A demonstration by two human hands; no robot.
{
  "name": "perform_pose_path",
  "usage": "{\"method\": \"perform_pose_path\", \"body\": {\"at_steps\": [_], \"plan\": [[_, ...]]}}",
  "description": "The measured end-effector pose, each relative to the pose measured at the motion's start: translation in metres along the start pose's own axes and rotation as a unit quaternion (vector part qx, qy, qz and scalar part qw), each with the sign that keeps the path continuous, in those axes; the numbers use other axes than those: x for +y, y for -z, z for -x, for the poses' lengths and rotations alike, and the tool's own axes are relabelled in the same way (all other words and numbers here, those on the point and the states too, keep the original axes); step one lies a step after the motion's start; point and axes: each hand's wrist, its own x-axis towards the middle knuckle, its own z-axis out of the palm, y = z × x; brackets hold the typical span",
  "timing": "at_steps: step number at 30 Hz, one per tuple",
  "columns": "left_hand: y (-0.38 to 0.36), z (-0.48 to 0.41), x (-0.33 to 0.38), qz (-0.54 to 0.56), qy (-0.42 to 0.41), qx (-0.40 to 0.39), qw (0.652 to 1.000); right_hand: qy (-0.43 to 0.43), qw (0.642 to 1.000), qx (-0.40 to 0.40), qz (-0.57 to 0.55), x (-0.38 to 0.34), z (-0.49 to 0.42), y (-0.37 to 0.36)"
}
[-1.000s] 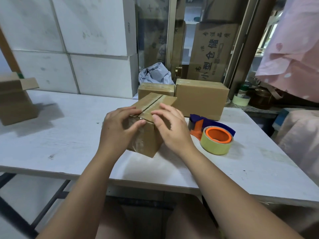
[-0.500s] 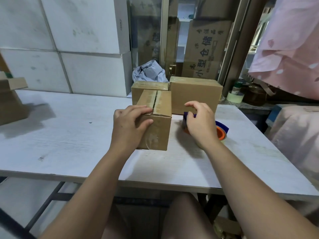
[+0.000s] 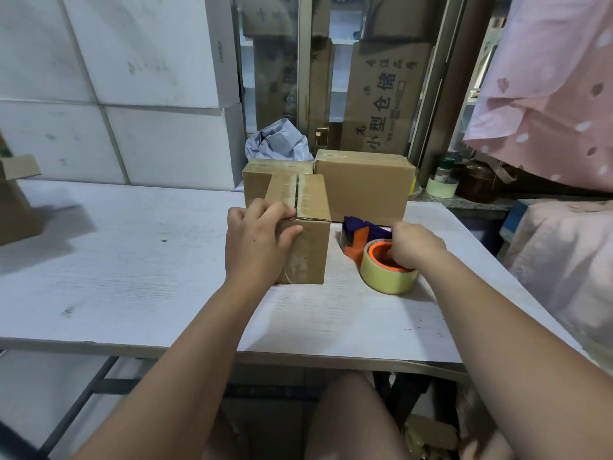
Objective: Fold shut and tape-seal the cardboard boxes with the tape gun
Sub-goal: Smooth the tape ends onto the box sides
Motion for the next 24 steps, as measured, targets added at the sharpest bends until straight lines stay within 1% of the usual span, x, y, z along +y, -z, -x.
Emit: {"method": "perform_pose_path", "body": {"at_steps": [2, 3, 4, 6, 8, 10, 12, 13, 14, 17, 19, 21, 22, 24], "plan": [[0.003, -0.001, 0.002, -0.002, 0.009, -0.033, 0.999, -0.002, 0.999, -0.018, -0.030, 0.004, -0.003, -0.002], [0.004, -0.002, 0.002, -0.025, 0.003, -0.052, 0.998, -0.008, 0.999, -0.022, -0.049, 0.006, -0.003, -0.002], [0.004, -0.003, 0.002, -0.049, -0.006, -0.067, 0.997, -0.015, 0.997, -0.018, -0.071, 0.007, -0.002, -0.002], [0.006, -0.002, 0.004, -0.077, -0.013, -0.070, 0.994, -0.029, 0.990, 0.012, -0.135, 0.008, -0.001, -0.003], [0.006, -0.001, 0.011, -0.088, -0.013, -0.056, 0.994, -0.051, 0.969, 0.051, -0.238, 0.008, 0.000, -0.006], [0.004, 0.000, 0.021, -0.081, -0.046, -0.021, 0.995, -0.058, 0.925, 0.079, -0.367, 0.006, 0.003, -0.009], [0.003, -0.001, 0.036, -0.033, -0.098, 0.018, 0.994, -0.045, 0.872, 0.121, -0.472, -0.002, 0.011, -0.011], [0.004, -0.003, 0.045, 0.003, -0.107, 0.021, 0.994, -0.034, 0.854, 0.150, -0.497, -0.006, 0.016, -0.010], [0.005, -0.005, 0.056, 0.046, -0.099, 0.015, 0.994, -0.024, 0.841, 0.182, -0.510, -0.010, 0.021, -0.010], [0.004, -0.013, 0.083, 0.166, -0.030, -0.012, 0.986, 0.019, 0.806, 0.270, -0.526, -0.022, 0.039, -0.003], [-0.001, -0.019, 0.093, 0.242, 0.021, -0.046, 0.969, 0.052, 0.787, 0.314, -0.529, -0.030, 0.049, 0.000], [-0.007, -0.020, 0.097, 0.292, 0.067, -0.069, 0.952, 0.072, 0.769, 0.353, -0.529, -0.038, 0.053, 0.002], [-0.009, -0.019, 0.098, 0.307, 0.083, -0.054, 0.947, 0.080, 0.761, 0.372, -0.525, -0.041, 0.056, 0.003], [-0.012, -0.016, 0.097, 0.342, 0.109, 0.003, 0.933, 0.091, 0.755, 0.399, -0.512, -0.045, 0.061, 0.006]]}}
